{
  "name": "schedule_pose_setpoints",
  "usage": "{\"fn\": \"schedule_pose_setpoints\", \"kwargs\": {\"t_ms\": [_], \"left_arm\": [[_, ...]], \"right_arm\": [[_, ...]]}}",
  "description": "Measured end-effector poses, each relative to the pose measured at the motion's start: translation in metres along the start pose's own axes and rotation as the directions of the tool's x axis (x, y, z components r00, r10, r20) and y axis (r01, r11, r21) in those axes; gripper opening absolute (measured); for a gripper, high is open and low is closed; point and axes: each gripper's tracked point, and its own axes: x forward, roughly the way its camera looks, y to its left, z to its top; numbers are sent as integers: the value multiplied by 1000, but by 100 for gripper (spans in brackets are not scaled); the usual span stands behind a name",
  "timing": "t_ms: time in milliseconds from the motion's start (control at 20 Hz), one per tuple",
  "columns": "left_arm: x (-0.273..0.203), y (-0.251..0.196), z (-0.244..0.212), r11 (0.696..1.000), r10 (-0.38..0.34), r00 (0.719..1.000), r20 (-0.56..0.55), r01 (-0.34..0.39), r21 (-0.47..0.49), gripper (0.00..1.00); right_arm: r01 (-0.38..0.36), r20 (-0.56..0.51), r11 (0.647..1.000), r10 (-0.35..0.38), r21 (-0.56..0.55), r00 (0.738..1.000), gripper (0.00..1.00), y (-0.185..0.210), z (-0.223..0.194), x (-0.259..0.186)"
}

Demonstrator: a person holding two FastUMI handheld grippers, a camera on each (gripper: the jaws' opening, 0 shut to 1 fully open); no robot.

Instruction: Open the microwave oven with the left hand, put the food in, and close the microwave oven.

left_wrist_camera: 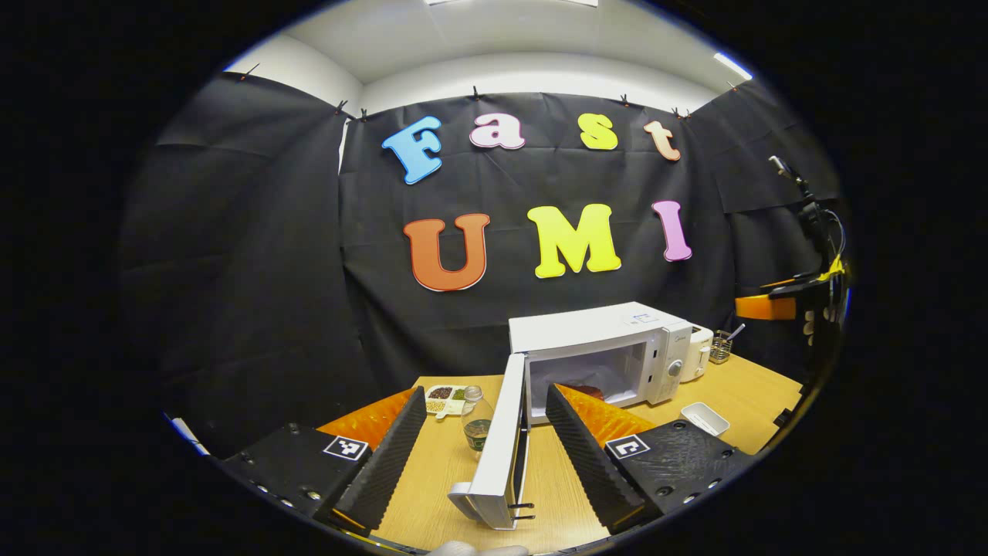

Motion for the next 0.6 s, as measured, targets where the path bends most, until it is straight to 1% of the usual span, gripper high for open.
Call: {"fn": "schedule_pose_setpoints", "kwargs": {"t_ms": [50,150,300,350,450,500,600], "left_arm": [[2,-1,-1,1000,-3,1000,-3,3,-4,96],[7,2,-6,1000,-6,1000,-3,6,-5,77],[12,11,-18,1000,28,999,-35,-29,-7,51],[12,13,-21,999,30,999,-40,-31,-10,33],[14,13,-23,999,24,999,-35,-26,-41,0],[15,15,-21,999,18,1000,-25,-19,-50,2],[24,22,-32,999,24,999,-30,-26,-42,0]], "right_arm": [[15,-2,1000,-15,15,1000,99,-7,-1,-10],[32,-33,999,-30,42,999,99,-16,-11,-23],[61,-48,996,-58,67,997,99,-29,-15,-39],[70,-48,995,-67,68,997,99,-31,-13,-43],[75,-55,995,-72,62,996,99,-34,-14,-46],[68,-59,995,-64,66,996,99,-32,-14,-48],[73,-63,995,-68,71,996,99,-34,-14,-51]]}}
